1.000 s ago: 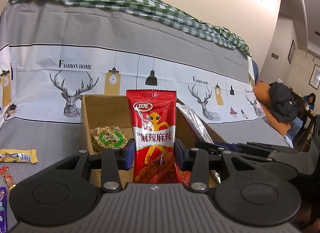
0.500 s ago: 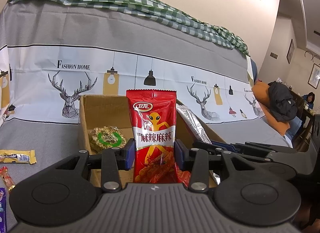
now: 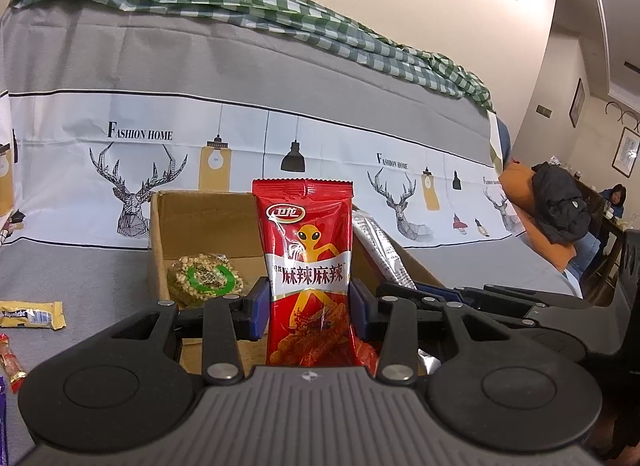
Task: Organize snacks
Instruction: 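Hold the red packet and silver pouch above the open box, then open the left tool over the box while the right tool releases the silver pouch, then move both open tools back to the remaining snacks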
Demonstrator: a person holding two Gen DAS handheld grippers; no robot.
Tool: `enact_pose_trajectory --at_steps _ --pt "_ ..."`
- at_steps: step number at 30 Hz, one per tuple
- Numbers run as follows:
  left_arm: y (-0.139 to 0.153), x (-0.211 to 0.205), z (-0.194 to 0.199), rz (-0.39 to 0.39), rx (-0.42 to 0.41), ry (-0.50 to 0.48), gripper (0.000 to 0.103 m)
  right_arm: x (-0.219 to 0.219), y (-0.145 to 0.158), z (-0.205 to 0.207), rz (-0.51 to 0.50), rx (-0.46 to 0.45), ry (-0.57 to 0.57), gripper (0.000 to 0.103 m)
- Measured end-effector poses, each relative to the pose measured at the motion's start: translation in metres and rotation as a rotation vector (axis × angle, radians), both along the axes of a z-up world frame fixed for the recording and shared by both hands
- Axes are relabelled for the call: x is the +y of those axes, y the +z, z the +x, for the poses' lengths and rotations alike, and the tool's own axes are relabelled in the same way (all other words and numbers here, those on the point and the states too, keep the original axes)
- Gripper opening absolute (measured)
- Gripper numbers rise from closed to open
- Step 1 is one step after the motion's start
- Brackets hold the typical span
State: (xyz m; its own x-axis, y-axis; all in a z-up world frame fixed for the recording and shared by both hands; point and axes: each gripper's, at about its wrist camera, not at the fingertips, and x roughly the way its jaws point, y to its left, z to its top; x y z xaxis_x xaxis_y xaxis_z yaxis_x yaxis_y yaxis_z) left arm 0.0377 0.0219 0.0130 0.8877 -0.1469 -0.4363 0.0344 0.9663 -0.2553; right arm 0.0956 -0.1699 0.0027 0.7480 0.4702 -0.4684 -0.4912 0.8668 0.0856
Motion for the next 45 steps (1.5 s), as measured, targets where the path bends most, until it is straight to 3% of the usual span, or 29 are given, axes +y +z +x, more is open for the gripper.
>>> enact_pose_trajectory --at_steps 13,15,17,23,28,31,37,39,40,42,43,45 --pt "0.0 -0.006 0.006 -0.012 0.008 -0.012 0.046 0.001 0.0 -0.002 0.004 -0.002 -0.017 0.019" --pt "-0.002 -0.004 0.009 -0.029 0.033 -0.018 0.051 0.001 0.0 -0.002 0.006 0.006 -0.026 0.023" --pt "-0.002 -0.002 0.01 -0.021 0.031 0.002 0.065 0.0 -0.001 0.0 0.006 0.014 -0.055 0.03" --pt "0.001 0.016 0.003 -0.07 0.026 0.045 0.064 -0.005 -0.001 0.007 0.049 0.049 -0.12 0.043" --pt "0.006 0.033 -0.014 -0.071 0.014 0.083 0.052 0.004 -0.002 0.001 0.054 0.052 -0.121 0.043" --pt "0.011 0.051 -0.028 -0.067 0.015 0.138 0.05 0.012 -0.002 -0.005 0.061 0.047 -0.111 0.043" --pt "0.027 0.107 -0.054 -0.046 0.053 0.204 0.037 0.034 0.007 -0.033 0.106 -0.036 -0.097 0.042" --pt "0.03 0.128 -0.066 -0.019 0.071 0.22 0.03 0.042 0.009 -0.042 0.139 -0.041 -0.071 0.036" --pt "0.028 0.137 -0.074 -0.003 0.072 0.219 0.021 0.049 0.009 -0.047 0.158 -0.04 -0.051 0.029" --pt "0.018 0.153 -0.091 0.035 0.086 0.236 0.015 0.061 0.01 -0.056 0.169 -0.039 -0.015 0.017" --pt "0.013 0.166 -0.095 -0.003 0.12 0.274 0.011 0.07 0.009 -0.062 0.162 -0.043 0.01 0.012" --pt "0.009 0.188 -0.104 -0.077 0.114 0.317 0.011 0.088 0.008 -0.073 0.149 -0.056 0.061 0.011"
